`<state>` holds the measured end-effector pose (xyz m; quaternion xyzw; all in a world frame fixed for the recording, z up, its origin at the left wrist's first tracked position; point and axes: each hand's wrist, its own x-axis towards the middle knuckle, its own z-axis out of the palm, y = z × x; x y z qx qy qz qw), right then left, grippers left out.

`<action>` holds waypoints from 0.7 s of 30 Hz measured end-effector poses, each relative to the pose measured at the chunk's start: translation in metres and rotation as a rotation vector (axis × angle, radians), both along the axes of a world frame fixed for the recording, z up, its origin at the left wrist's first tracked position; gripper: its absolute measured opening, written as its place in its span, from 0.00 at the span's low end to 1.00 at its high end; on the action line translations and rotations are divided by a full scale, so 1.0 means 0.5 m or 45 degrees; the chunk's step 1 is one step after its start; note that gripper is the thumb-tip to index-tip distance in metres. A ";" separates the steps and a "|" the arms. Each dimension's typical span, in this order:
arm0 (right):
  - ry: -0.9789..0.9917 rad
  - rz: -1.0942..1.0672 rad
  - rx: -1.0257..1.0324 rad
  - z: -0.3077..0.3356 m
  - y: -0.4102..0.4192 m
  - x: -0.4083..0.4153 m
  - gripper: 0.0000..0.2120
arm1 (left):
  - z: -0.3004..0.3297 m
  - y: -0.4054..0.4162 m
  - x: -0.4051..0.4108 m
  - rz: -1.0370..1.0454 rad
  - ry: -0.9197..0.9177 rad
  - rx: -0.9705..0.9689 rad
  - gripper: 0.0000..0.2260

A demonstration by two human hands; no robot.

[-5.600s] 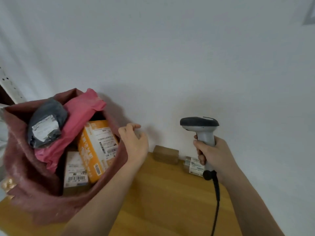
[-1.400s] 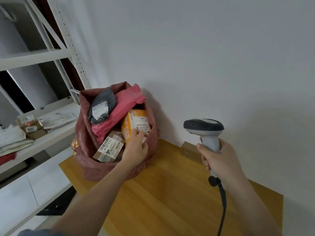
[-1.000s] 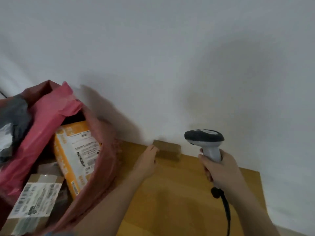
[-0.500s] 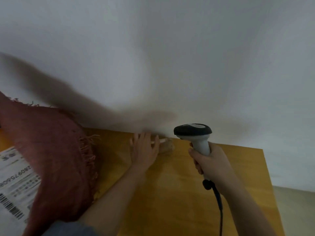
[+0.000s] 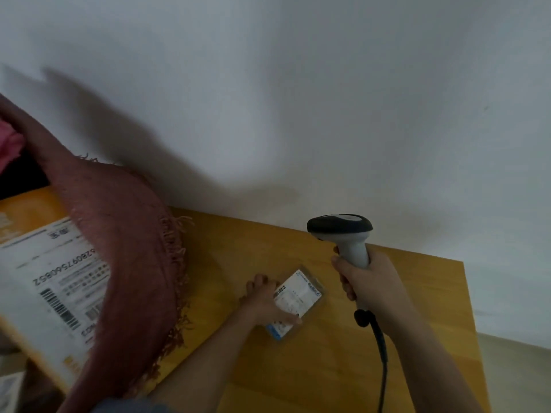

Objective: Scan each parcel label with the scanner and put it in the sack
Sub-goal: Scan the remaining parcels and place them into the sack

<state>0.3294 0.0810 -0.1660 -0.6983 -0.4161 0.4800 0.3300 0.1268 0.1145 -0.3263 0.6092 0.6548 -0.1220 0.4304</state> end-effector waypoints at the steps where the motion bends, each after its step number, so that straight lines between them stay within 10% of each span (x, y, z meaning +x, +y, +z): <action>1: 0.006 -0.001 0.002 0.008 -0.009 0.003 0.09 | 0.002 -0.018 0.003 -0.008 0.019 -0.012 0.51; 9: 0.039 0.059 0.129 0.095 -0.123 0.048 0.11 | 0.076 -0.169 0.015 0.449 -0.124 0.021 0.34; 21: 0.120 0.274 0.436 0.262 -0.316 0.023 0.08 | 0.423 -0.361 0.033 1.229 -1.185 0.377 0.21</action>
